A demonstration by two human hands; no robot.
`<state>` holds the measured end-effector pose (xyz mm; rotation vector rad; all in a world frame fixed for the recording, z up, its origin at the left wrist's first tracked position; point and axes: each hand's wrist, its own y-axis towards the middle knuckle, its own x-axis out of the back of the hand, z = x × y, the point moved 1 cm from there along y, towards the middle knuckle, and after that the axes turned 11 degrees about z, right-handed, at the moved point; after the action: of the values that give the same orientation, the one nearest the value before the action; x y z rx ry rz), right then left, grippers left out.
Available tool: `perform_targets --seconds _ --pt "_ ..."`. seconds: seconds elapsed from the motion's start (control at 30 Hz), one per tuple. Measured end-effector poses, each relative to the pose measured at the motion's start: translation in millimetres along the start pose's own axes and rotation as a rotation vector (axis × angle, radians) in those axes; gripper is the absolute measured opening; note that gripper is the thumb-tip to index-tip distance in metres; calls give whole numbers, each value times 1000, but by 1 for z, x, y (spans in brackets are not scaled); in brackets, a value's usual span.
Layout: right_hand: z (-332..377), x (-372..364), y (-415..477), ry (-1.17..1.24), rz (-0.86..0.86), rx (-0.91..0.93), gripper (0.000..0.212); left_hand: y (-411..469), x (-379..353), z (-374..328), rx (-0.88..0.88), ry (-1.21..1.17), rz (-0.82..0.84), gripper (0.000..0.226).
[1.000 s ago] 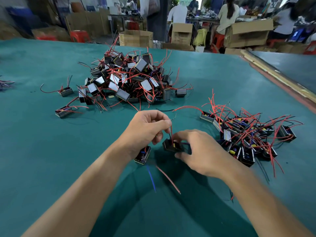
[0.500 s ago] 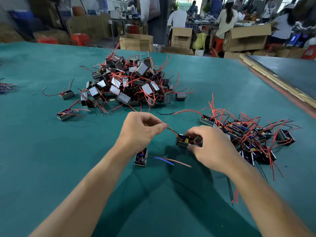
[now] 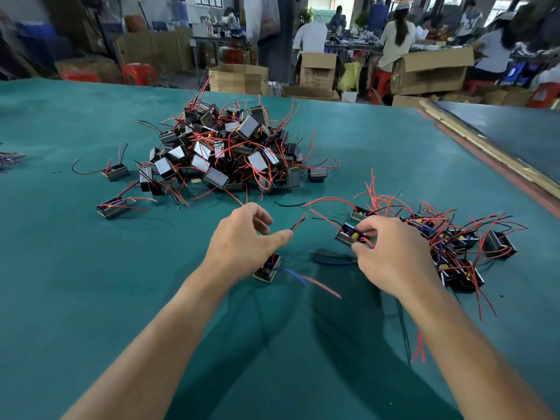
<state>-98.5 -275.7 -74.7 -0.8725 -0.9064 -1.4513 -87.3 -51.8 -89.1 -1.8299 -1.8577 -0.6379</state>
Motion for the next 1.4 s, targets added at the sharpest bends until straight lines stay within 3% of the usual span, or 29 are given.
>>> perform_targets --seconds 0.33,0.43,0.57,0.7,0.8,0.93,1.03,1.23,1.37,1.4 --pt "-30 37 15 165 -488 -185 27 0 -4 -2 -27 32 63 22" --pt "-39 45 17 228 -546 -209 35 -1 -8 -1 -52 53 99 19" --pt "-19 34 12 177 -623 -10 34 0 -9 -1 -66 66 116 20" --pt "11 6 -1 151 -327 379 32 0 -9 -1 -67 80 103 13" --pt "16 -11 -6 8 -12 544 47 0 -8 0 -48 149 93 15" --pt "10 -23 -5 -138 287 489 44 0 -9 0 -40 201 90 21" --pt "8 -22 -3 -133 268 406 31 -1 -8 1 -56 204 110 22" --pt "12 -17 -4 -70 166 362 26 0 -12 0 -34 71 140 24" --pt "16 -16 -8 6 164 377 20 17 -10 -11 90 -191 -23 5" --pt "16 -16 -8 8 173 378 19 25 -6 -15 144 -312 -62 16"
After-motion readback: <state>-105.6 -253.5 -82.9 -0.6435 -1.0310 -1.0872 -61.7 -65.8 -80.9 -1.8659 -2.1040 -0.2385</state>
